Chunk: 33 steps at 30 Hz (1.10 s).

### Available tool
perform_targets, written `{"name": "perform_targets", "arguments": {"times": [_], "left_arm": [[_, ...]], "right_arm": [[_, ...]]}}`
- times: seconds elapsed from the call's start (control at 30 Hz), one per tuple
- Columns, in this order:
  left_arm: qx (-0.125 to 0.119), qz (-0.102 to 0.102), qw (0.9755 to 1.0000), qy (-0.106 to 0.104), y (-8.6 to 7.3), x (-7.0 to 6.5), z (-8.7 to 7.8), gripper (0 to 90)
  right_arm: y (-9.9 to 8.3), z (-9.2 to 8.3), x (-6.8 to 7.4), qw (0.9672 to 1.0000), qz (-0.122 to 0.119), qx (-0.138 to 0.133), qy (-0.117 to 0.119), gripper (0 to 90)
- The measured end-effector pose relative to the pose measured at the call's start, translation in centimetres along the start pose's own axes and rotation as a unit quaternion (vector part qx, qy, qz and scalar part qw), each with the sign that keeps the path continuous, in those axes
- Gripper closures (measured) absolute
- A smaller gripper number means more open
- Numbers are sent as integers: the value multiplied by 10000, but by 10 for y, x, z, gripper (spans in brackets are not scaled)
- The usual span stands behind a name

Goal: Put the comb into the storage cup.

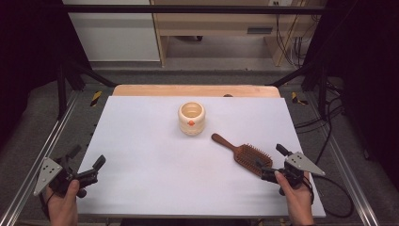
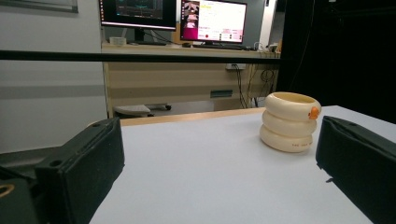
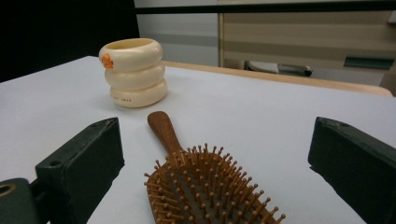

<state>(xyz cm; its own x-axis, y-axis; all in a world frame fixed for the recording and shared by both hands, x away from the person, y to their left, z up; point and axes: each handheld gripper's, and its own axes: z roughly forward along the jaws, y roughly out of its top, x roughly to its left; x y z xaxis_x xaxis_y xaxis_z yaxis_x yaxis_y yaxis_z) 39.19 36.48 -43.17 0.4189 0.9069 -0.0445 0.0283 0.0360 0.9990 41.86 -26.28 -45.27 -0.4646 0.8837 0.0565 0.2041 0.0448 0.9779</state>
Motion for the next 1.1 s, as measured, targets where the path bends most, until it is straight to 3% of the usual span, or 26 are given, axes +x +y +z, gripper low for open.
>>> {"name": "perform_targets", "arguments": {"times": [0.47,0.77,1.0,1.1], "left_arm": [[29,-14,10000,-24,0,0,0,12],[45,-11,10000,-3,0,0,0,15],[60,-18,10000,-3,-1,0,0,17],[65,-24,10000,-4,-1,-1,1,19]], "right_arm": [[3,-2,5,9999,129,44,-78,55],[5,-3,13,9996,4,263,-62,90],[6,-4,16,9993,-89,372,8,207],[6,-3,19,9987,-192,466,119,307]]}}
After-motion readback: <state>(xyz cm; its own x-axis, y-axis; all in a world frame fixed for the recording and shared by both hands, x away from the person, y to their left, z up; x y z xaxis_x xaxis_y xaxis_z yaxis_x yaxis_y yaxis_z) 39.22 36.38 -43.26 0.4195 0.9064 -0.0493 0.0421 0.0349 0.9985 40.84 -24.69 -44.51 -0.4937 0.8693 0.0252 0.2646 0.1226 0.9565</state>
